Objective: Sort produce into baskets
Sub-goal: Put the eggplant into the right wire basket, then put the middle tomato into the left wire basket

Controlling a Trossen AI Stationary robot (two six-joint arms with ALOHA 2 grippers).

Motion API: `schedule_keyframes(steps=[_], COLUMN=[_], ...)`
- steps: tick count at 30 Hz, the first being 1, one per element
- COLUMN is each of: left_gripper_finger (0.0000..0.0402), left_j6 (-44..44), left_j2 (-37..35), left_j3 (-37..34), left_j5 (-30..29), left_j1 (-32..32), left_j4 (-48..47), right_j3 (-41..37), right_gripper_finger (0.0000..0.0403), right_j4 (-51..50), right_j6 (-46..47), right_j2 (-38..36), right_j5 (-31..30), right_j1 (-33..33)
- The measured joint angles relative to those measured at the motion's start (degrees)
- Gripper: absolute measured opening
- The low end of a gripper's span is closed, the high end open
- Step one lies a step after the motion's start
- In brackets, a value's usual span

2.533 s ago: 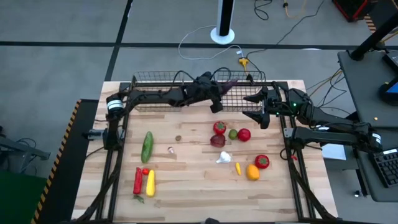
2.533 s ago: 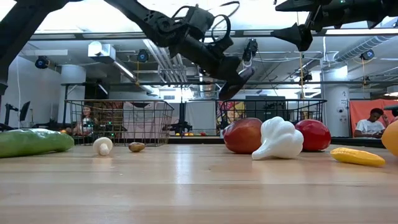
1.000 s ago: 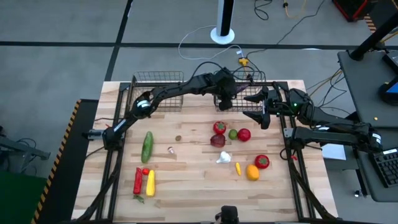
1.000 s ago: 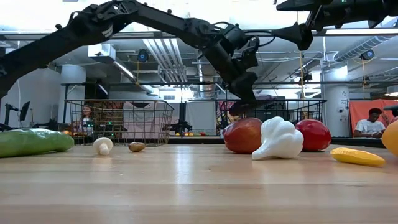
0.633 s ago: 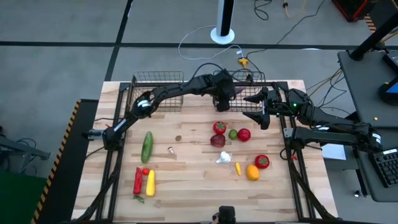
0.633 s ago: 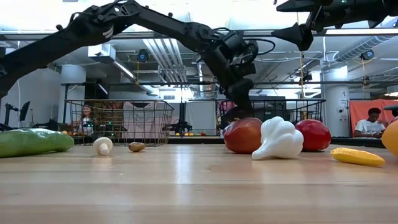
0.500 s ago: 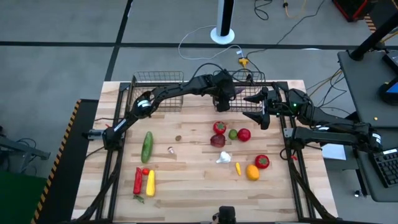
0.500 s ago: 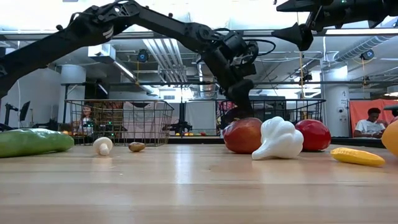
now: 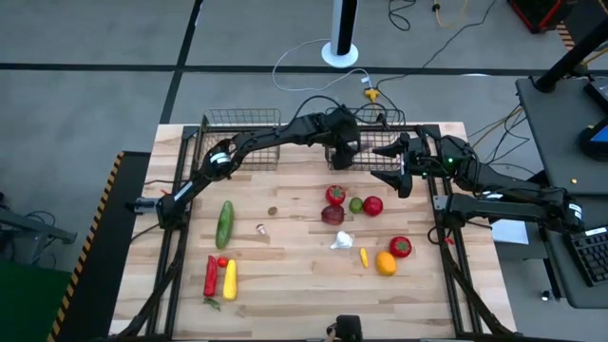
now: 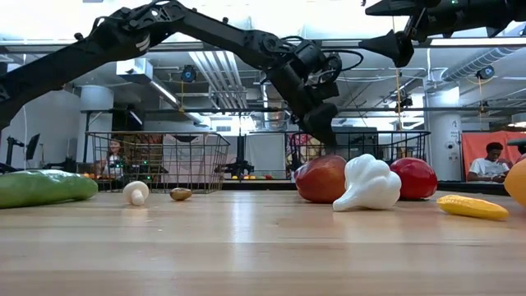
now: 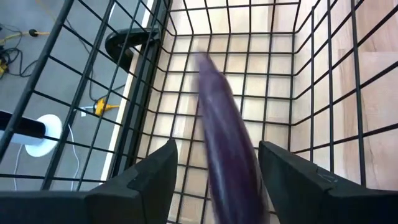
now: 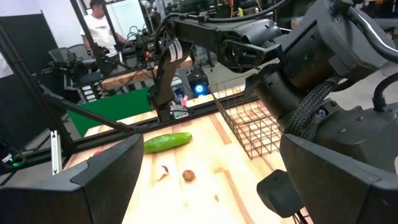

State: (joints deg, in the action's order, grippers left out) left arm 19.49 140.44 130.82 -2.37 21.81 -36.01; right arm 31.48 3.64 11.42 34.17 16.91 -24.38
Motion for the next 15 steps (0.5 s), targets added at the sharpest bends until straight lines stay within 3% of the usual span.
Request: schedule_keyframes(steps=[9,15], left_gripper_finger=[0.0215,0.0198], left_j6=[0.3,-0.6], left_j2=[-0.6,-5.7], left_j3=[0.7,0.7], left_j5=[-0.1,-0.1], left_j1=[-0.4,-3.3], left_j4=[-2.0,-5.5], right_j3=[0.0,0.0], right_gripper_finger=[0.0368,0.0368], right_j4=[-0.5,-0.5], right_j6=[0.1,0.1], right_j2=[0.0,0.0], right_j5=[0.0,0.0], right_j1=[0.0,0.0])
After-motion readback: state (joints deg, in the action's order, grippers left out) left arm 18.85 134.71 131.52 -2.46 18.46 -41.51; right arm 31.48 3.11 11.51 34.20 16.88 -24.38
